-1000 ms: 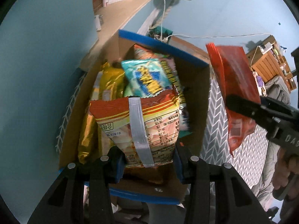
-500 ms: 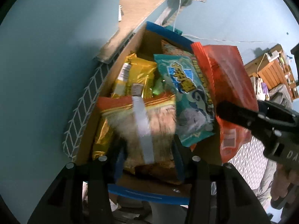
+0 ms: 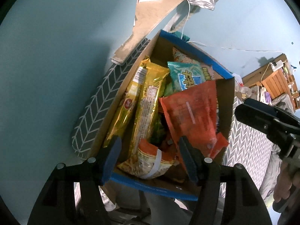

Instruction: Organize snacks

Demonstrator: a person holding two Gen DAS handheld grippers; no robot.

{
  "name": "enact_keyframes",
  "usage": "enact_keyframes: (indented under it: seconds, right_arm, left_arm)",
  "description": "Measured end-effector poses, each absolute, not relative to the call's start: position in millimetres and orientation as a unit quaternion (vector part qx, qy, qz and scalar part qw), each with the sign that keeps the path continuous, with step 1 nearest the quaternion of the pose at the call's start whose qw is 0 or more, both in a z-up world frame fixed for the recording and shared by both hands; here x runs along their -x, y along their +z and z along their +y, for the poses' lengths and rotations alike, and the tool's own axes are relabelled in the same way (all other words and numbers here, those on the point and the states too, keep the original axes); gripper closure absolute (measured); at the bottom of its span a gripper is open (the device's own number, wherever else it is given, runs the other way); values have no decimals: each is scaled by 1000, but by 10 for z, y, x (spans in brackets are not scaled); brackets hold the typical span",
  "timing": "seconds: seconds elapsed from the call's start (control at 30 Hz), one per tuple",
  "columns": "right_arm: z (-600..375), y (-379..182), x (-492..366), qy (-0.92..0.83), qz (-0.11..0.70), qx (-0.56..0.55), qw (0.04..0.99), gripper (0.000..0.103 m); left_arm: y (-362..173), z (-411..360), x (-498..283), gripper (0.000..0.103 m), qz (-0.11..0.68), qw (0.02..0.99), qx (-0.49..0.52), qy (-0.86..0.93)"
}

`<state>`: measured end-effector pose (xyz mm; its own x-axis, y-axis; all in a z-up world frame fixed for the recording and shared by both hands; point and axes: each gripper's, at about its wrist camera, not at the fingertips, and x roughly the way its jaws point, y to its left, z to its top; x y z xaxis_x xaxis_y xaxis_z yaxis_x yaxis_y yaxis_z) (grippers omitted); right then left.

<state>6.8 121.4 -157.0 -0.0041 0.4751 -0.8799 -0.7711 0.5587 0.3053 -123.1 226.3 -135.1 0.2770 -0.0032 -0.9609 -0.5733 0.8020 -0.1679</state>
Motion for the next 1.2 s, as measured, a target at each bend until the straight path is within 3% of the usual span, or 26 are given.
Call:
enact_keyframes:
  seconds: [0.13,0.53,1.2]
  right_arm:
    - [1081,-1431,-96,435,532,145,712,30]
    - [646,-883,-70,399,474,158,769,26]
    - [73,-456,-74,344,449,128,815,25]
  left_arm:
    - [-1189,2180,1215,28,560,768,245,192]
    - [-530,1829,1165,25,511,809,209,200]
    - [22,1592,1165,20,460,847,176,200]
